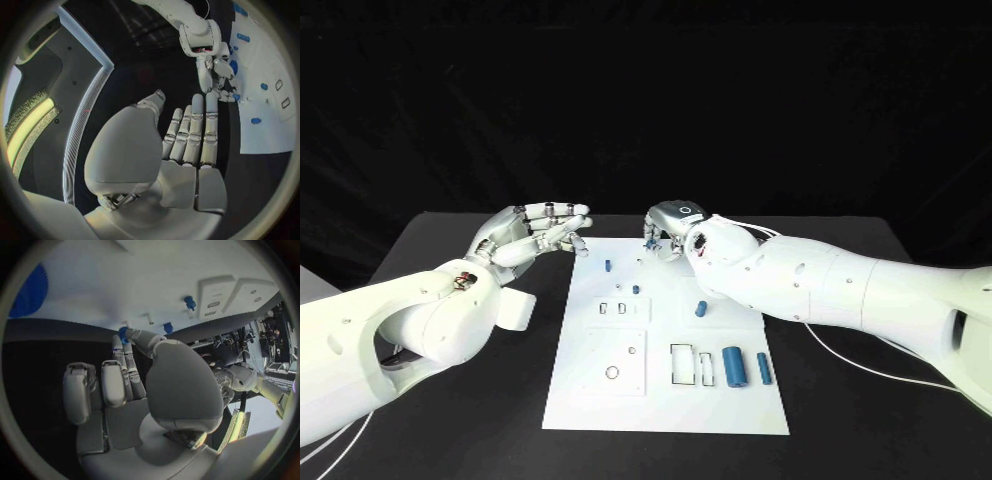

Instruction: Assemble the parts on the task board

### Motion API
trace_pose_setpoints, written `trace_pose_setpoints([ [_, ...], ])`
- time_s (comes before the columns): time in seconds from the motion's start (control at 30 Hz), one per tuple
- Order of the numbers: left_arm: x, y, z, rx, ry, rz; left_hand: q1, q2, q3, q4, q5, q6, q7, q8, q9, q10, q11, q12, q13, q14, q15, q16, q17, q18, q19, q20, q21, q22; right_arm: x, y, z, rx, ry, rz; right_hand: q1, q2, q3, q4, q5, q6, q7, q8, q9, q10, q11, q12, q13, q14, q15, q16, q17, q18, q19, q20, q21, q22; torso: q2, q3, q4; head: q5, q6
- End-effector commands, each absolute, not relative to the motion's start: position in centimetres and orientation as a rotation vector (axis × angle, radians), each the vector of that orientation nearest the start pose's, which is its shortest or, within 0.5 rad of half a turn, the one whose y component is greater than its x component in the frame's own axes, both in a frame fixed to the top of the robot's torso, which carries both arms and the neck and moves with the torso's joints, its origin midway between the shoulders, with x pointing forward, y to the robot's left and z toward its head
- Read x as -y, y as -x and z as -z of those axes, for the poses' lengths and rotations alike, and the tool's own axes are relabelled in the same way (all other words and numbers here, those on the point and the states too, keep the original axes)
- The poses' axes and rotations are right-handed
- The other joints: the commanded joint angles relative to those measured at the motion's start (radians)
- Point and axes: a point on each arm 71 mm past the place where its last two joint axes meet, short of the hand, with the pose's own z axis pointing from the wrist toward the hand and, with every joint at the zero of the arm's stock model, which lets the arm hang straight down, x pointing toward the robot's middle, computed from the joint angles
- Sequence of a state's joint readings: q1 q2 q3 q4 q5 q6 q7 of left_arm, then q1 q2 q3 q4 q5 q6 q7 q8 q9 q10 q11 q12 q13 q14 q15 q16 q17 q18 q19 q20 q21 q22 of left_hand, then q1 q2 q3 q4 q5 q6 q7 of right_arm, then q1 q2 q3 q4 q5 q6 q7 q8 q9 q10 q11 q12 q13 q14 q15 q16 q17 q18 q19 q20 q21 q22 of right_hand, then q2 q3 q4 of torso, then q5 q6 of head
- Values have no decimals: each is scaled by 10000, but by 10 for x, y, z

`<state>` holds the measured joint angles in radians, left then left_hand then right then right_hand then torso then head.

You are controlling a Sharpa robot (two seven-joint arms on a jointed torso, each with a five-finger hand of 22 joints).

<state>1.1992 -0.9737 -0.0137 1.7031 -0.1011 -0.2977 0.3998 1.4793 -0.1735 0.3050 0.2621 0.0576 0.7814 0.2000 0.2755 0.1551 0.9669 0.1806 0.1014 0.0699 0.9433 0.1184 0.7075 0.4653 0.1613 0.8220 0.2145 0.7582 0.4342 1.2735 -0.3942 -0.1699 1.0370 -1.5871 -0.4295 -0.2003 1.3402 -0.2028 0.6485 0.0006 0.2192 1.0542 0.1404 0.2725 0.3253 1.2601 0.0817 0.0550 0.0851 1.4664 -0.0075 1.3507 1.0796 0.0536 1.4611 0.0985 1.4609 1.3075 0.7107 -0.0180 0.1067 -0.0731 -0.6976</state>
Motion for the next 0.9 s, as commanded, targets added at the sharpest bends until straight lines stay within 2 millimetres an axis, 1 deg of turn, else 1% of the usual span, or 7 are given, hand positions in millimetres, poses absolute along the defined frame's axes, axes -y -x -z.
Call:
trace_pose_setpoints([
  [0.03, -214, -456, 150, -14363, 9693, 16375, -34, 53, -8, 68, -38, -45, 454, -9, -7, -15, 38, -45, -1, -80, -5, 43, 9, 177, -68, -13, 54, 9, 106, -560, 201, -15425, 2992, -4305, -65, 80, 4, -43, -53, -65, 9, 35, 14, 122, -102, 69, 15, 184, -6, 63, -4, -110, -2, -13, -37, 866, 15, 1, 10, 9, 15],
  [0.23, -213, -457, 150, -14360, 9679, 16383, -34, 53, -8, 68, -38, -45, 454, -9, -7, -15, 38, -45, -1, -80, -5, 43, 9, 177, -68, -13, 54, 9, 102, -560, 202, -15399, 2998, -4362, -65, 80, 4, -43, -53, -65, 9, 35, 14, 122, -102, 69, 15, 184, -6, 63, -4, -110, -2, -13, -37, 866, 5, -2, -19, 46, -12],
  [0.47, -213, -457, 149, -14358, 9664, 16391, -34, 53, -8, 68, -38, -45, 454, -9, -7, -15, 38, -45, -1, -80, -5, 43, 9, 177, -68, -13, 54, 9, 98, -559, 202, -15408, 3035, -4438, -65, 80, 4, -43, -53, -65, 9, 35, 14, 122, -102, 69, 15, 184, -6, 63, -4, -110, -2, -13, -37, 866, 8, 2, -14, 59, -33],
  [0.6, -213, -457, 149, -14356, 9655, 16397, -34, 53, -8, 68, -38, -45, 454, -9, -7, -15, 38, -45, -1, -80, -5, 43, 9, 177, -68, -13, 54, 9, 96, -559, 203, -15465, 3058, -4423, -105, 75, 5, -40, -83, -107, 21, 20, 30, 83, -88, 64, 7, 178, 5, 56, -34, -105, -18, -3, -53, 845, 2, -1, -26, 79, -59],
  [0.77, -212, -457, 148, -14358, 9647, 16406, -34, 53, -8, 68, -38, -45, 454, -9, -7, -15, 38, -45, -1, -80, -5, 43, 9, 177, -68, -13, 54, 9, 94, -561, 205, -15542, 3081, -4359, -149, 52, 6, -41, -101, -162, 36, -3, 47, 19, -69, 57, -7, 173, 20, 55, -53, -97, -41, 10, -77, 815, 8, 4, -3, 69, -58],
  [0.87, -212, -457, 148, -14364, 9640, 16419, -34, 53, -8, 68, -38, -45, 454, -9, -7, -15, 38, -45, -1, -80, -5, 43, 9, 177, -68, -13, 54, 9, 92, -563, 206, -15664, 3121, -4266, -181, 36, 5, -37, -115, -197, 49, -19, 58, -21, -55, 57, -16, 170, 31, 56, -62, -94, -50, 19, -87, 805, 1, -3, 9, 24, -50],
  [0.9, -212, -457, 148, -14364, 9639, 16420, -34, 53, -8, 68, -38, -45, 454, -9, -7, -15, 38, -45, -1, -80, -5, 43, 9, 177, -68, -13, 54, 9, 92, -563, 207, -15687, 3129, -4249, -195, 28, 2, -35, -122, -209, 53, -24, 62, -36, -50, 57, -20, 172, 36, 63, -52, -95, -49, 23, -86, 808, 0, -6, 6, 34, -56],
])
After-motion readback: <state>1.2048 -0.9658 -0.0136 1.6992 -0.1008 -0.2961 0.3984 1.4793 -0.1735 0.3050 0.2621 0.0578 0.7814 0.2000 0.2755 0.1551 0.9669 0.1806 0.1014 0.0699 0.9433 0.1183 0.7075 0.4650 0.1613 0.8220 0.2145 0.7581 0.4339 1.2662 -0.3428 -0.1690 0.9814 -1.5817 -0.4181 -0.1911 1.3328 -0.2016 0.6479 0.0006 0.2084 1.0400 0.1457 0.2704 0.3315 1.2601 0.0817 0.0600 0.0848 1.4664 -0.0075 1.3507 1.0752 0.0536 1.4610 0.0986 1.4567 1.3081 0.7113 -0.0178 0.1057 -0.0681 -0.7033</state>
